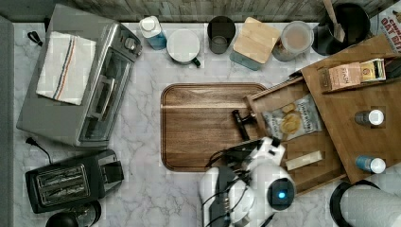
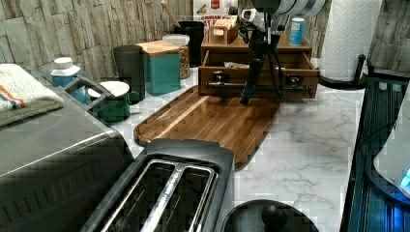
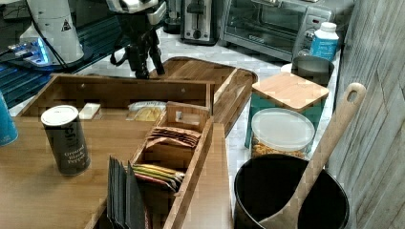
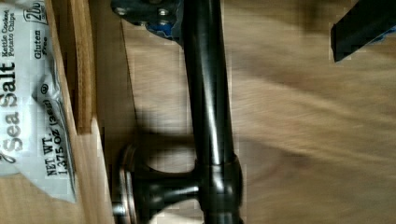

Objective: Open the drawer.

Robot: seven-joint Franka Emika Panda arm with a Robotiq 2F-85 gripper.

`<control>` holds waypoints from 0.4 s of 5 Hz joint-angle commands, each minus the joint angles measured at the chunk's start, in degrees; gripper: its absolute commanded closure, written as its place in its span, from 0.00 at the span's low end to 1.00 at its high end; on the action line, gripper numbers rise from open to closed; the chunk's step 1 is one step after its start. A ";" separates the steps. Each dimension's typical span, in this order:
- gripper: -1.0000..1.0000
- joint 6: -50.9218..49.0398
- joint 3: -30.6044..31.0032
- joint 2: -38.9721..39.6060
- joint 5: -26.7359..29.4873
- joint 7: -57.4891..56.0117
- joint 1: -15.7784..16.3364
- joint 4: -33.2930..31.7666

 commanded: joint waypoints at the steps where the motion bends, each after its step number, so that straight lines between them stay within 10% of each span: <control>1: 0.00 -1.29 13.77 -10.19 3.07 11.73 10.68 -13.77; 2: 0.00 -1.35 14.23 -10.20 3.35 11.51 10.28 -13.73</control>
